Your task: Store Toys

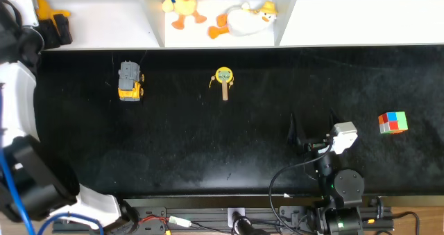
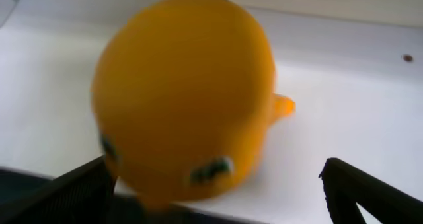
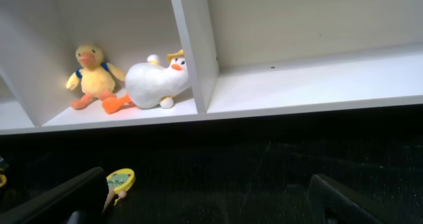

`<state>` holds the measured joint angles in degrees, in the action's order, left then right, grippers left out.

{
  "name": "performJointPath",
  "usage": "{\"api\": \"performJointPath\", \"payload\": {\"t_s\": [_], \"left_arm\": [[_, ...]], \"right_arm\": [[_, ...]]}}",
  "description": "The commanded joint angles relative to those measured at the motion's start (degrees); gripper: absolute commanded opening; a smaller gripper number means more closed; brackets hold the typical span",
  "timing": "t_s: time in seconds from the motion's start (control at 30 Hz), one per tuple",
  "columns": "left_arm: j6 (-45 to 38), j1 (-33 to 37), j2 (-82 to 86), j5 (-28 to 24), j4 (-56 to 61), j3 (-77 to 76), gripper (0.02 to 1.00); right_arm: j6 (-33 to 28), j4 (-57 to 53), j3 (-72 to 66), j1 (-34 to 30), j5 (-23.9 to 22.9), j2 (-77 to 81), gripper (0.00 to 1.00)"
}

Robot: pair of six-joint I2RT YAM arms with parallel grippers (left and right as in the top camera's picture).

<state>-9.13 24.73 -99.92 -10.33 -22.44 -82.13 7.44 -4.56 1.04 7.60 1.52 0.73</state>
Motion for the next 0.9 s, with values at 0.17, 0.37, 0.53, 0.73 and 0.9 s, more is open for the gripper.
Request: {"api": "performJointPath", "payload": {"t_s": [0.17, 0.37, 0.53, 0.73, 0.9], "left_arm": [[0.5, -0.4, 11.8, -0.1, -11.4, -1.2, 0.998], [3.5, -1.0, 16.3, -4.5, -26.6, -1.0, 0.998], [3.4, -6.7, 18.4, -5.7, -32.6, 2.7, 0.998], [11.5, -16.8, 18.6, 7.1, -32.4, 9.5, 0.998], [15.1, -21.4, 18.6, 7.9, -29.9, 15.9, 0.998]], "right_arm": [[-0.3, 0.3, -0.8, 0.3, 0.4, -0.5, 0.996], [-0.3, 0.3, -0.8, 0.3, 0.4, -0.5, 0.996], [-0.3, 0.3, -0.8, 0.3, 0.4, -0.5, 0.993], [-0.3, 0.3, -0.8, 0.3, 0.4, -0.5, 0.996], [-0.3, 0.3, -0.8, 0.3, 0.4, -0.5, 0.996]]}}
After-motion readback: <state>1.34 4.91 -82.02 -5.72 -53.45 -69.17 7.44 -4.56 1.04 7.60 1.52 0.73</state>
